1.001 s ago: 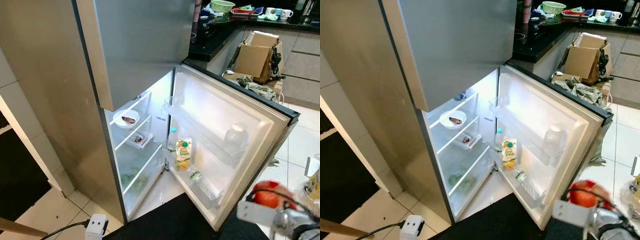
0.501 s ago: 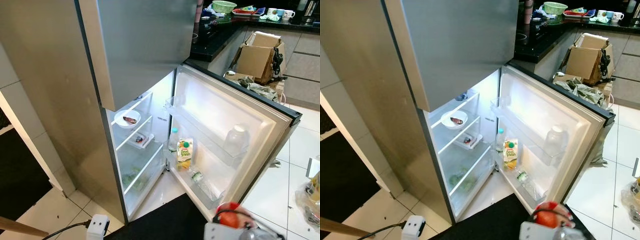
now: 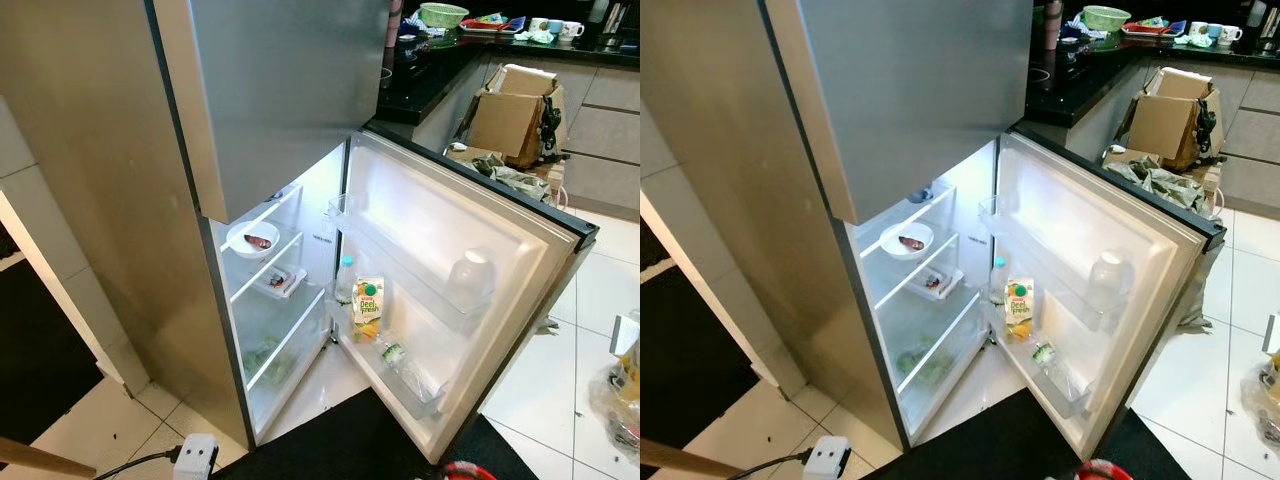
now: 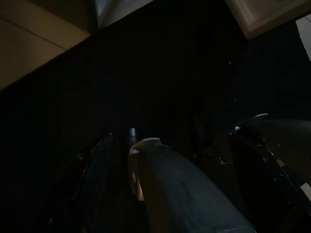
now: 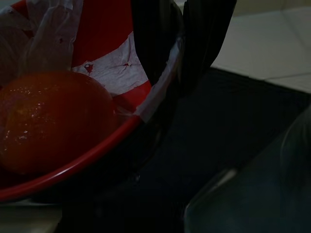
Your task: Restocking fridge
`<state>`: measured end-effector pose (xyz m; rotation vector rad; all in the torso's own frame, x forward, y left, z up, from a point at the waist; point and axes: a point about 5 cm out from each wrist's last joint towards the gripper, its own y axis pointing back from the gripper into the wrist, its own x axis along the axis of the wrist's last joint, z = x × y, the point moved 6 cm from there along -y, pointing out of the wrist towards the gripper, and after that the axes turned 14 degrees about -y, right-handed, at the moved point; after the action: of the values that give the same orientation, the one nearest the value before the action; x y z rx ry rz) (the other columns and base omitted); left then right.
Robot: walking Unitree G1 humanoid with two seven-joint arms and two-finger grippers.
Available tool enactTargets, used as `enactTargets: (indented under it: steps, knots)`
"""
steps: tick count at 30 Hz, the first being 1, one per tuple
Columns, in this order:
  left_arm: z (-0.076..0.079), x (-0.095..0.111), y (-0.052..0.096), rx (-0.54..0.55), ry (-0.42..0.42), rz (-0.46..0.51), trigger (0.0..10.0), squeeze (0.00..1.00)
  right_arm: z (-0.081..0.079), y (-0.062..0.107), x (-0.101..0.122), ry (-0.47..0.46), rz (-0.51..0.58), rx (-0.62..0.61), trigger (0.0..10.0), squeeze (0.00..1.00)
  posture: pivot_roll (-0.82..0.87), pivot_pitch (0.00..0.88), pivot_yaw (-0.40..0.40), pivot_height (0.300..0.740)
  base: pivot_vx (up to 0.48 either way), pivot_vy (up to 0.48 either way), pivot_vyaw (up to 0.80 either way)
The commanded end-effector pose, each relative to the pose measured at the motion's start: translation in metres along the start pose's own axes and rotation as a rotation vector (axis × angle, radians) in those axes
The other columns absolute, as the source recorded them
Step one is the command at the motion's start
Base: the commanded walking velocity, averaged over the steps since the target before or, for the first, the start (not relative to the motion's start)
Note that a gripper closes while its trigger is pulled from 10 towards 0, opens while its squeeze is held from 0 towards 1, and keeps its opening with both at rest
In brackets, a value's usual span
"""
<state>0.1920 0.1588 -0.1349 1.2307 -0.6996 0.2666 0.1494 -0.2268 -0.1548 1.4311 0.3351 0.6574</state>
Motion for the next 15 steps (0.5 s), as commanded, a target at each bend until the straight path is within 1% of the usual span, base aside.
enactTargets:
  steps: [1,4,7,8,10,15]
  knots:
    - [0.005,-0.011,0.0,-0.004,0.005,-0.04,10.0,0.0,0.005,0.001,0.002,-0.032,0.016,-0.017,10.0,0.0,-0.04,0.0,0.004,0.74,0.0,0.0,0.0]
    - [0.006,-0.015,0.001,-0.001,0.009,-0.052,10.0,0.0,0.003,0.001,0.002,-0.044,0.02,-0.005,10.0,0.0,-0.04,0.0,0.004,0.74,0.0,0.0,0.0]
    - [0.01,-0.024,0.002,-0.001,0.005,-0.08,10.0,0.0,0.003,0.001,0.001,-0.048,0.019,0.002,10.0,0.0,-0.04,0.0,0.005,0.74,0.0,0.0,0.66]
    - [0.01,-0.024,0.002,-0.001,0.005,-0.08,10.0,0.0,0.003,0.001,0.001,-0.048,0.019,0.002,10.0,0.0,-0.04,0.0,0.005,0.74,0.0,0.0,0.79]
    - [0.009,-0.031,0.004,0.011,-0.001,-0.108,10.0,0.0,0.002,0.001,0.001,-0.043,0.016,0.003,10.0,0.0,-0.05,0.0,0.003,0.74,0.0,0.0,0.78]
    - [0.006,-0.035,0.005,0.022,-0.003,-0.122,10.0,0.0,0.001,0.001,0.001,-0.037,0.013,0.004,10.0,0.0,-0.05,0.0,0.001,0.74,0.0,0.0,0.78]
